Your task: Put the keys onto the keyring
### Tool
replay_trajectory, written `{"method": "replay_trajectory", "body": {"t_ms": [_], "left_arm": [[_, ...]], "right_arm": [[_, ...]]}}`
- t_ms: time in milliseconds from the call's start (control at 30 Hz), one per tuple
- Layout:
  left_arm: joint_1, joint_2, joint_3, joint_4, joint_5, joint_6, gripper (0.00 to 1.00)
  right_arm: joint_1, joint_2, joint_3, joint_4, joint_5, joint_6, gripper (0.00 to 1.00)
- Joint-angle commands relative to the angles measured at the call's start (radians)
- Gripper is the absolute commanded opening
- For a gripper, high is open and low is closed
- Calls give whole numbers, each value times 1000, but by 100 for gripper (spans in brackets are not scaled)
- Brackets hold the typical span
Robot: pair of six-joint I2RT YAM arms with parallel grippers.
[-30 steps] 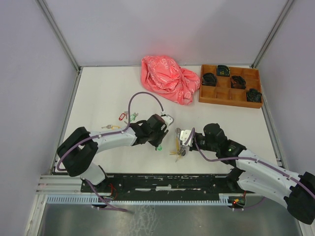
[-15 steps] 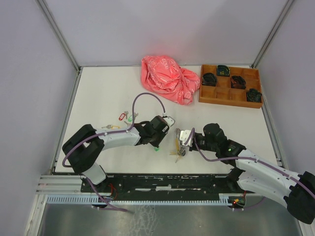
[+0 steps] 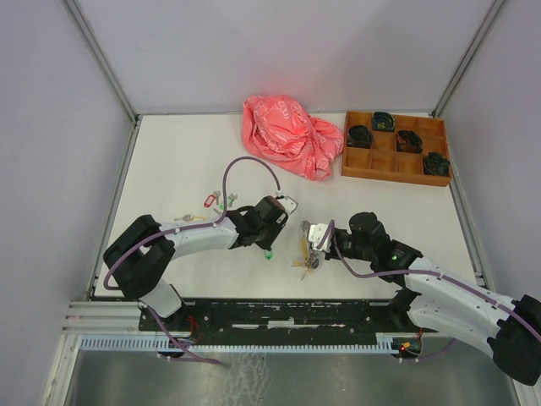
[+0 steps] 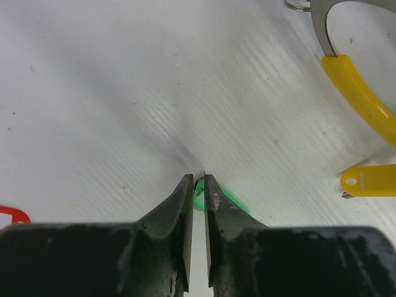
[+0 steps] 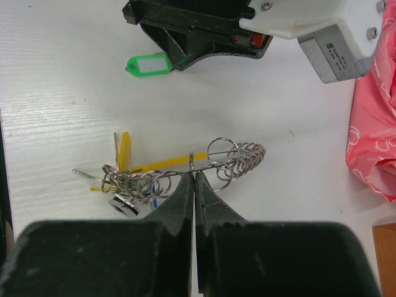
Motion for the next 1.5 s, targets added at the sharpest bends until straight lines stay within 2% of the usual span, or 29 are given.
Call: {"method": "replay_trajectory", "body": {"t_ms": [0, 433, 1067, 1467], "left_arm": [[6, -40, 8, -9, -5, -39, 19], [8, -26, -2, -10, 5, -49, 20], [9, -10, -22, 22, 38, -56, 14], [9, 6, -30, 42, 48, -54, 13]], "right_arm": [[4, -10, 30, 64, -19, 4, 1], [4, -11, 30, 64, -21, 3, 1], [4, -13, 30, 62, -20, 3, 1], [4, -14, 32, 57, -24, 2, 1]]}}
